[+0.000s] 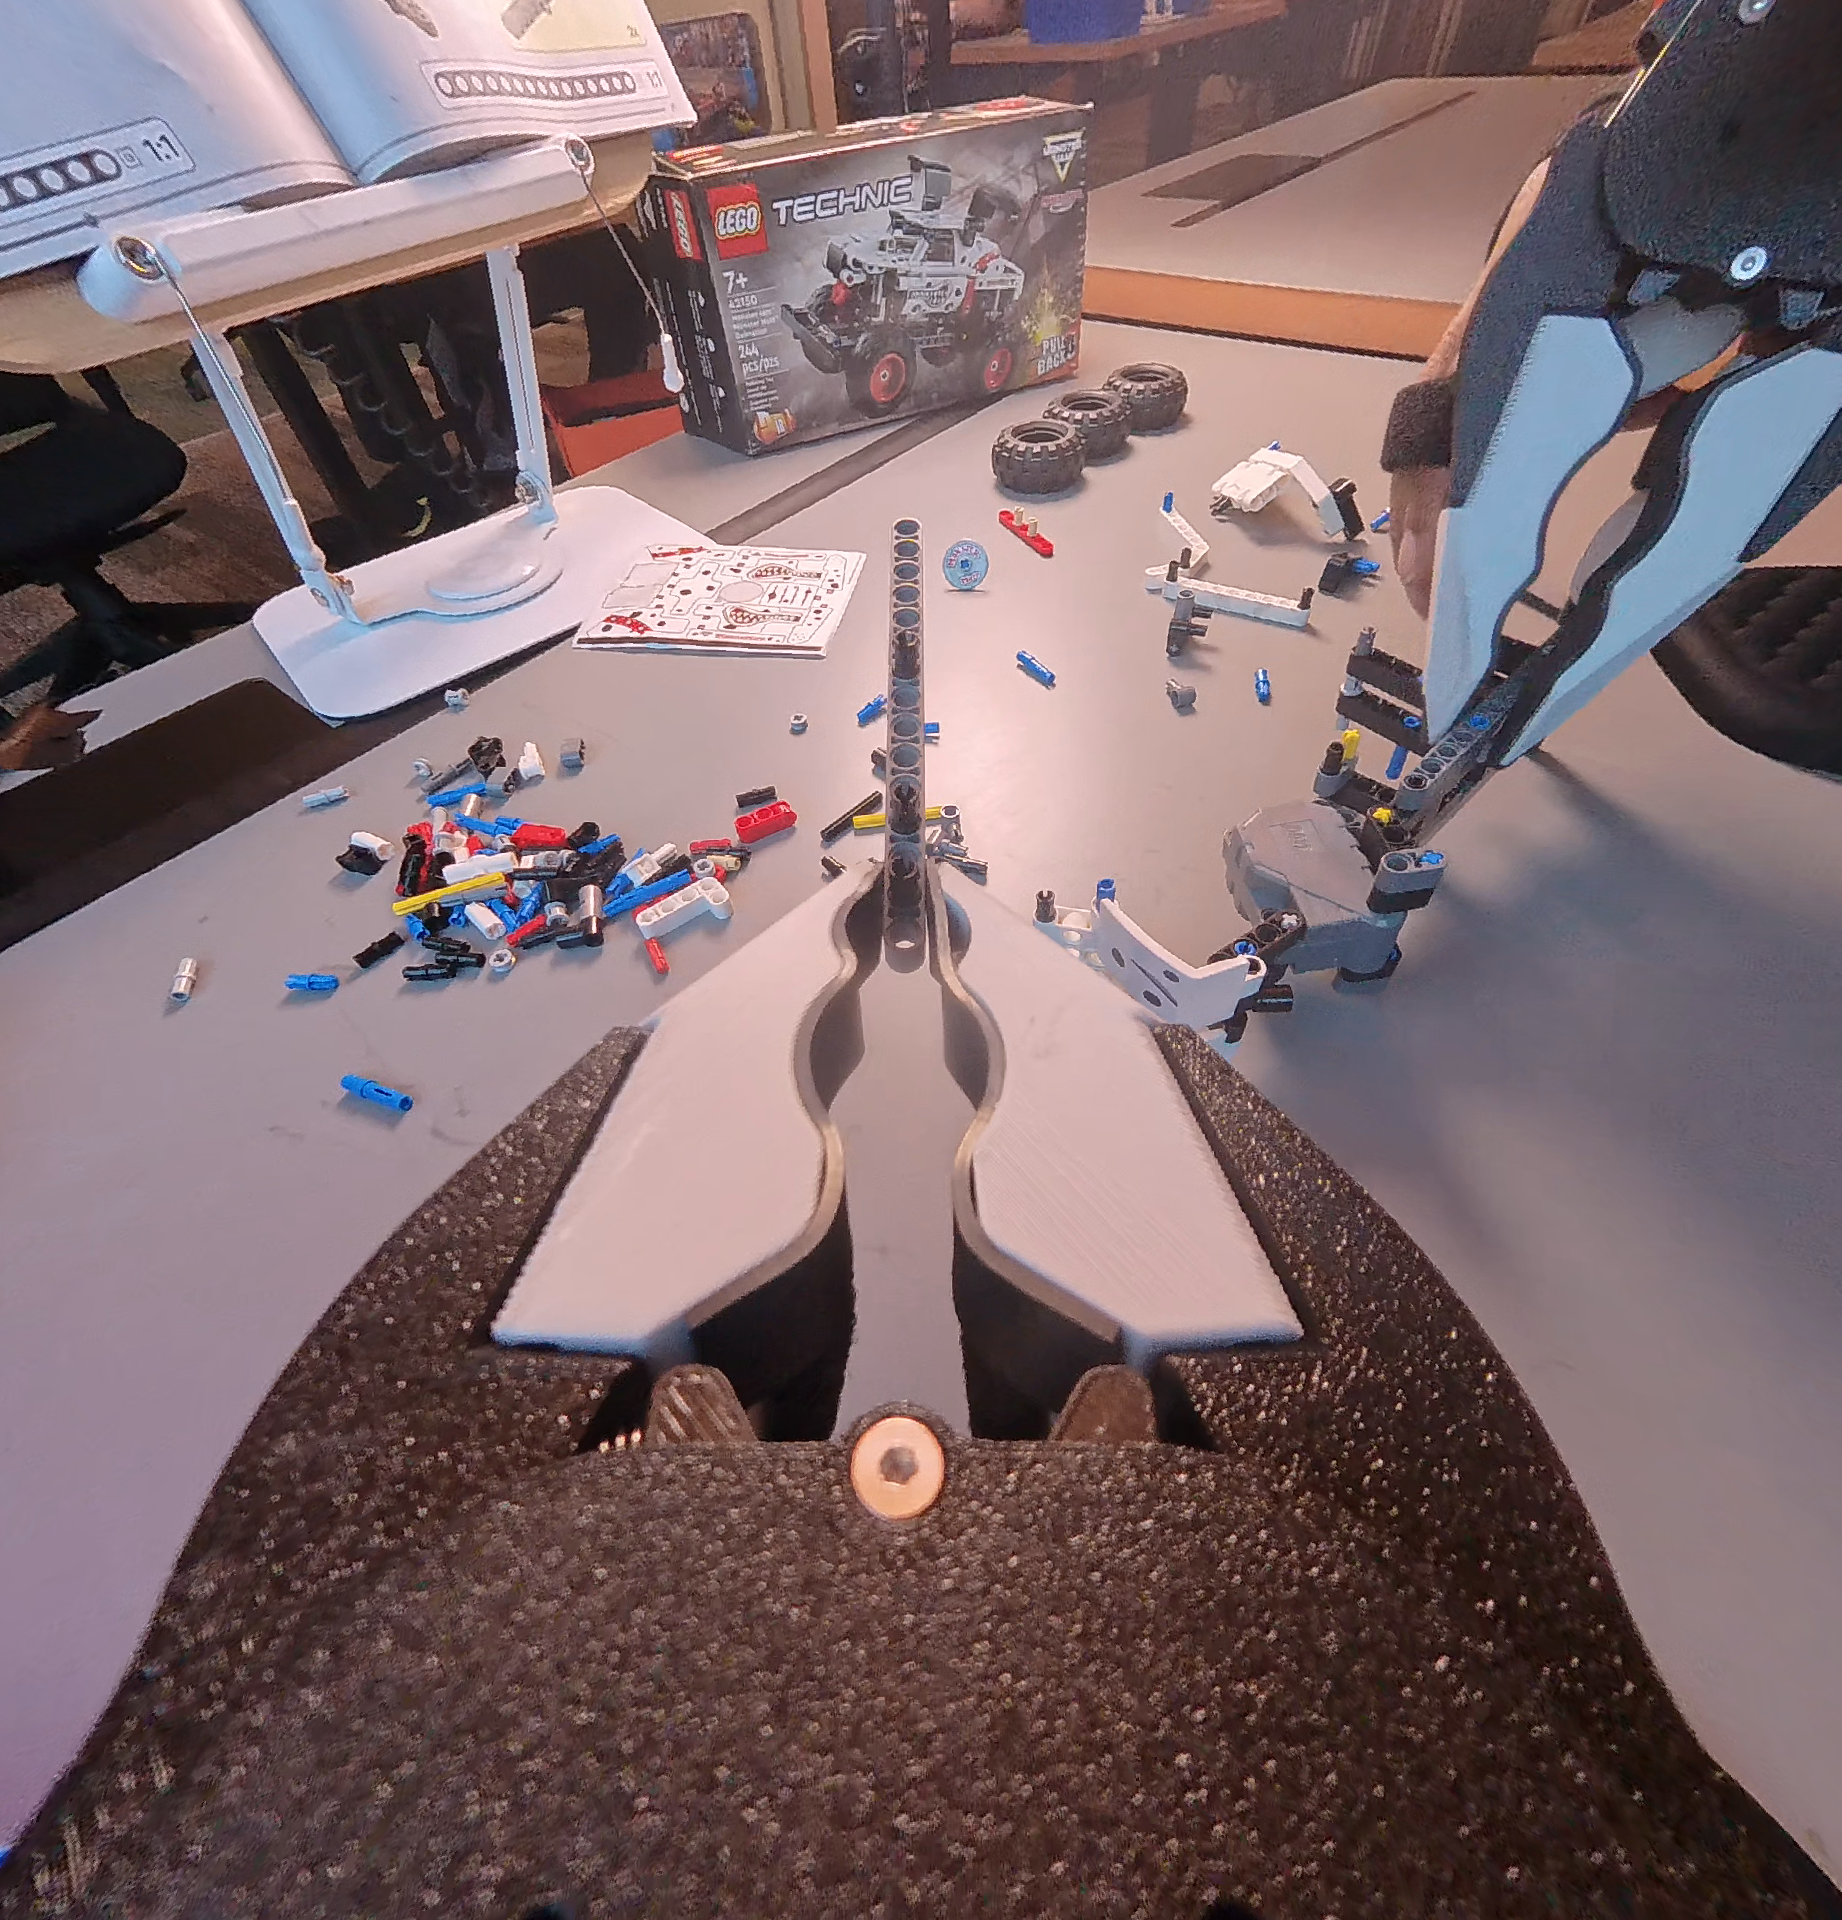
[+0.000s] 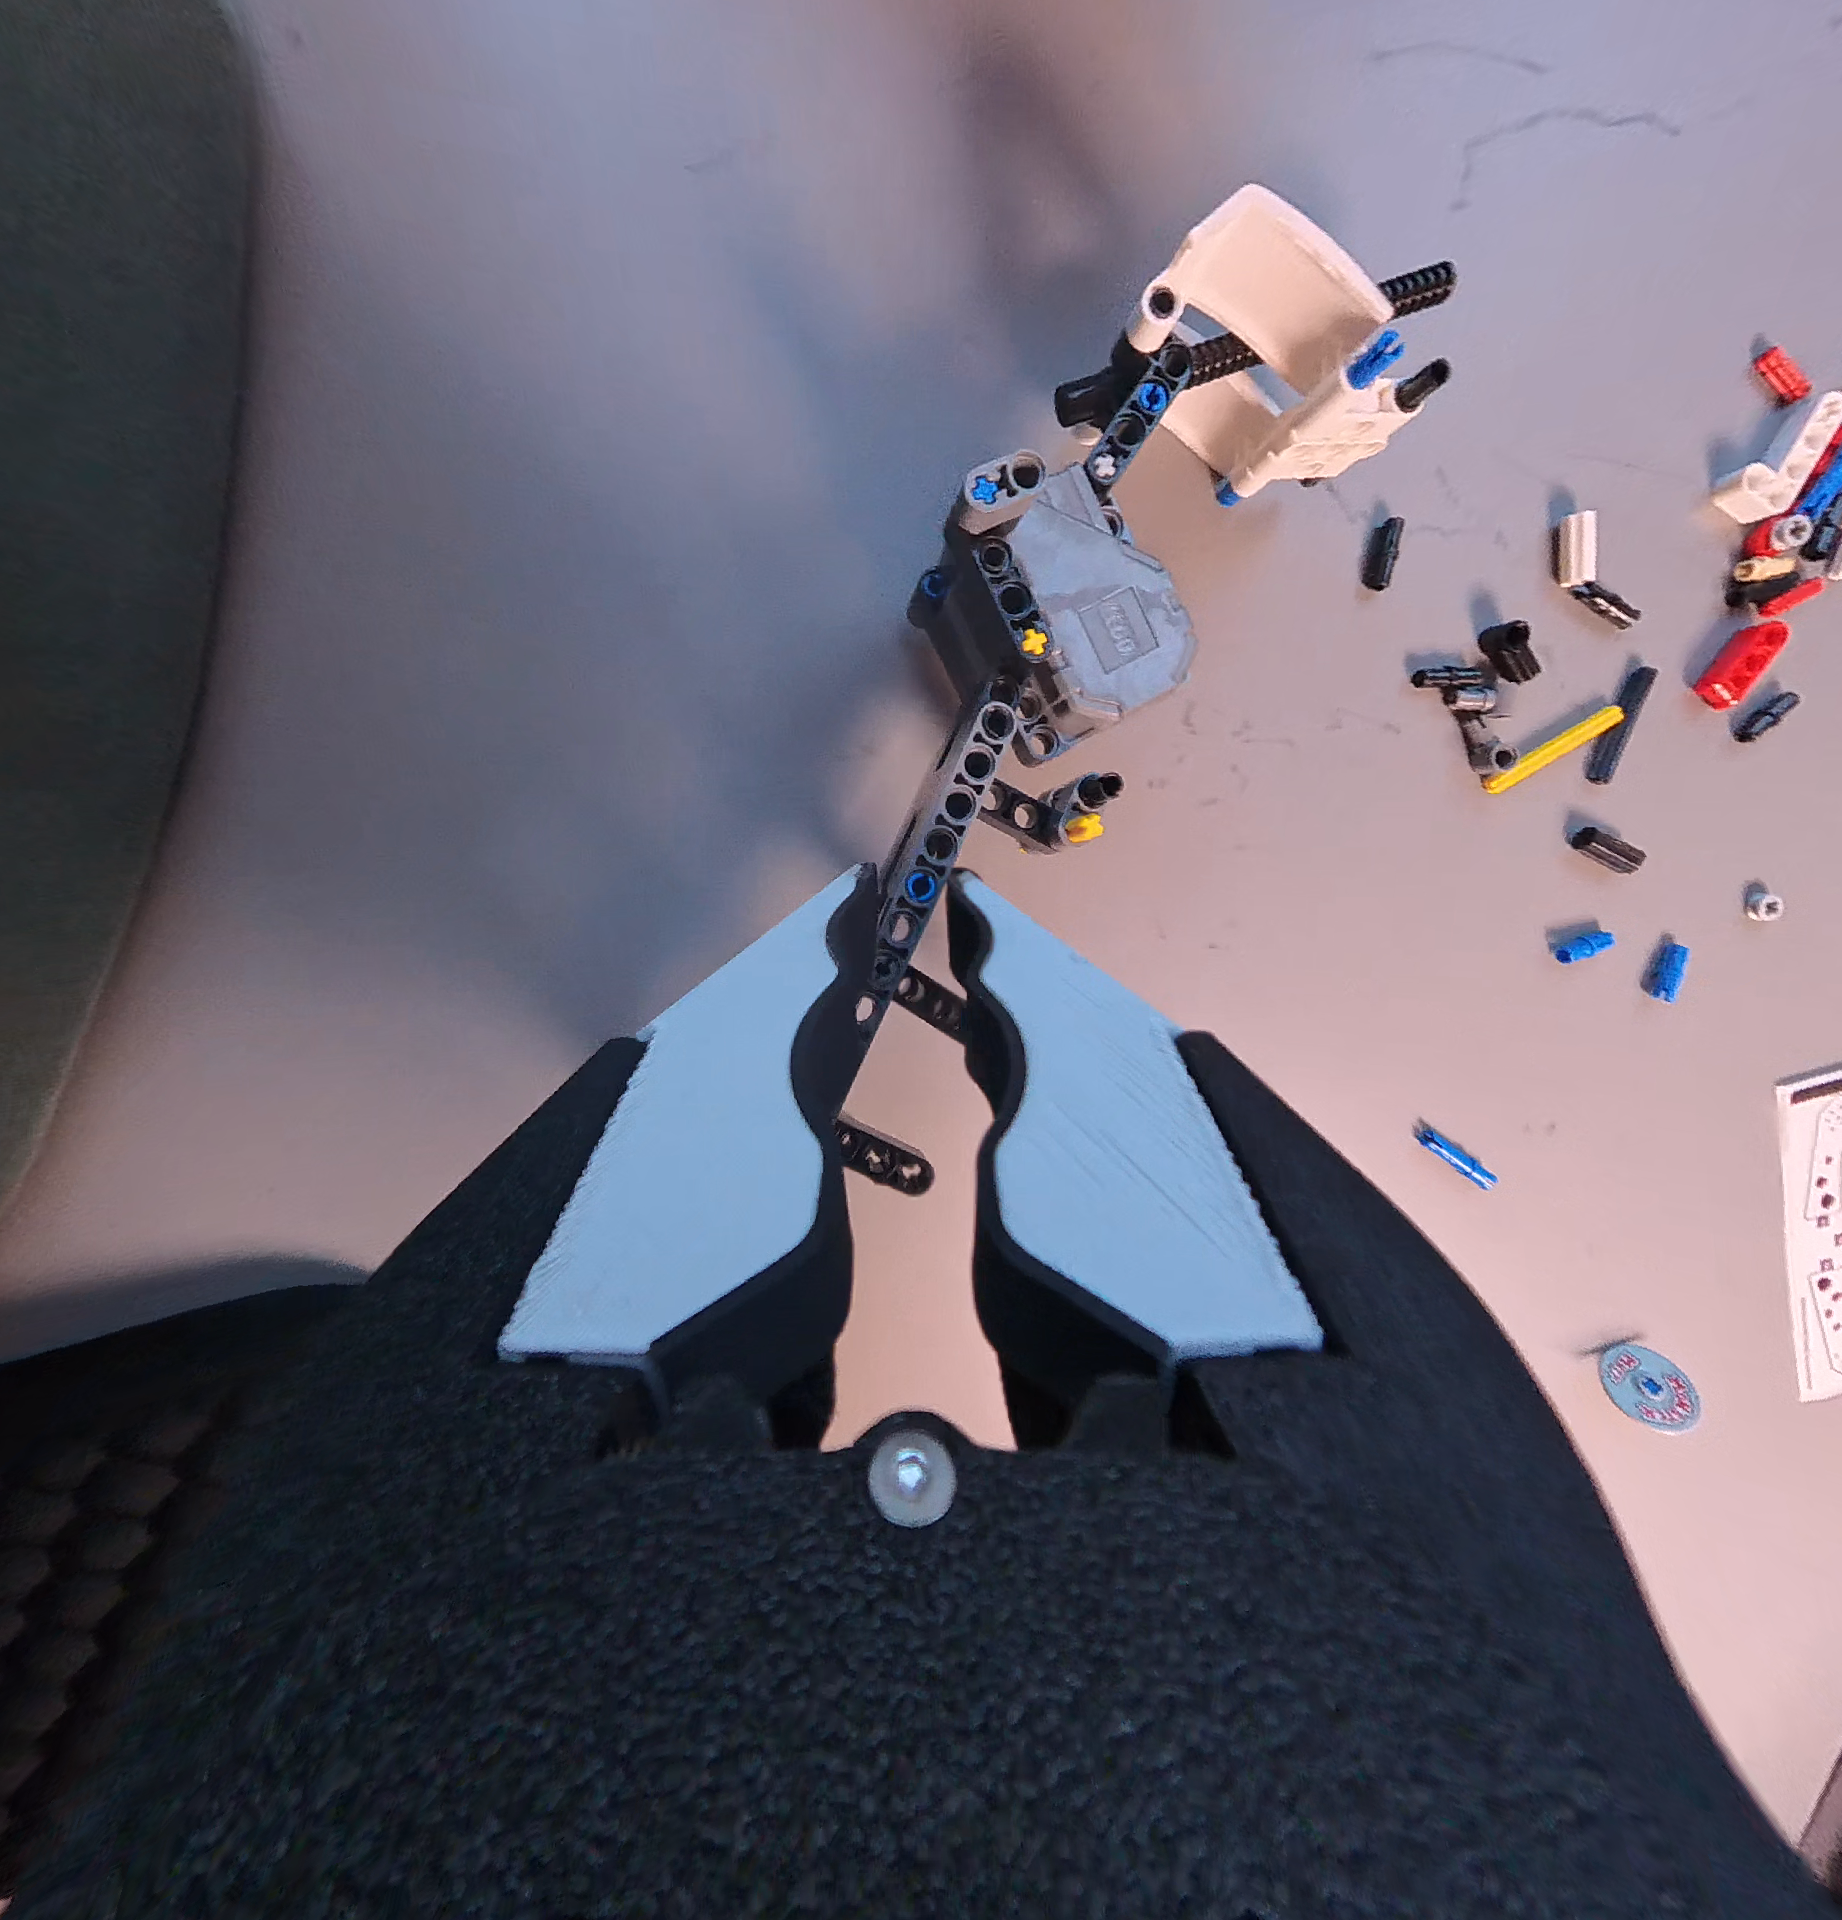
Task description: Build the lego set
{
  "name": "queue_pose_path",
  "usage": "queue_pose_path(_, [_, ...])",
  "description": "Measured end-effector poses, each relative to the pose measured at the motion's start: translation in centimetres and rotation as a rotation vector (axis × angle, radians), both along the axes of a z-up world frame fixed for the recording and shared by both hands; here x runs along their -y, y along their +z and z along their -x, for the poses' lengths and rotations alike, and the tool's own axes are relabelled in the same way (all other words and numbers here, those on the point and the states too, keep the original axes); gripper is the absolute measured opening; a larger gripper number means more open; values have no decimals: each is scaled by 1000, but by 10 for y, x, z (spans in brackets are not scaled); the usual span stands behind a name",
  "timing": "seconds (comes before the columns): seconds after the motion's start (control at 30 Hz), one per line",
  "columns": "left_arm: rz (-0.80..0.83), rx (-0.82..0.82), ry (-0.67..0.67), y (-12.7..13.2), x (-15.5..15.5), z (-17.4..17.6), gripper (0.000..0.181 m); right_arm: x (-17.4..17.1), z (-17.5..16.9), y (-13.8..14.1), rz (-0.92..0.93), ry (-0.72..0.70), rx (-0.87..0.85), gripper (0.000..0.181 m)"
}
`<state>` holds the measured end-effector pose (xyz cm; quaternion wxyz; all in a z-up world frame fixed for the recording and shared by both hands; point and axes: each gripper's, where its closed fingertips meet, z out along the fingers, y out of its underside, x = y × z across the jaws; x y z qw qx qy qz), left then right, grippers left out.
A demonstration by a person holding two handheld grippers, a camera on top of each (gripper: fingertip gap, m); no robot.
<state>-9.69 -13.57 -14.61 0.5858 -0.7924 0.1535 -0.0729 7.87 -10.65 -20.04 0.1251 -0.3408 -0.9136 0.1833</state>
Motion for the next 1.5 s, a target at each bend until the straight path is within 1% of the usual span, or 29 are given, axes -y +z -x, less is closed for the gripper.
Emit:
queue_pose_path(0.13, [7, -4, -18, -2, 0, -4, 7, 4, 0, 0, 9, 42, -14, 12])
queue_pose_path(0.33, [26, -13, -58, -7, 1, -11, 7, 6, 1, -1, -64, 137, -60, 11])
queue_pose_path(0.47, [49, -27, -96, -12, 2, -19, 7, 12, 1, -2, -43, 168, -52, 11])
queue_pose_path(0.67, [60, -55, -120, -17, 2, -24, 8, 14, 4, -3, -13, 170, -38, 11])
queue_pose_path(0.73, [62, -52, -123, -17, 2, -24, 7, 13, 5, -2, -1, 153, -34, 15])
queue_pose_path(0.93, [64, -51, -128, -18, 2, -24, 7, 13, 6, 8, 67, 115, -50, 18])
queue_pose_path(1.03, [61, -53, -131, -17, 3, -25, 7, 11, 4, 6, 65, 105, -44, 16])
queue_pose_path(1.13, [58, -52, -131, -17, 3, -25, 7, 13, 3, 3, 76, 96, -25, 9])
queue_pose_path(1.5, [72, -48, -138, -21, 2, -26, 7, 18, 8, 2, 86, 91, -40, 8])
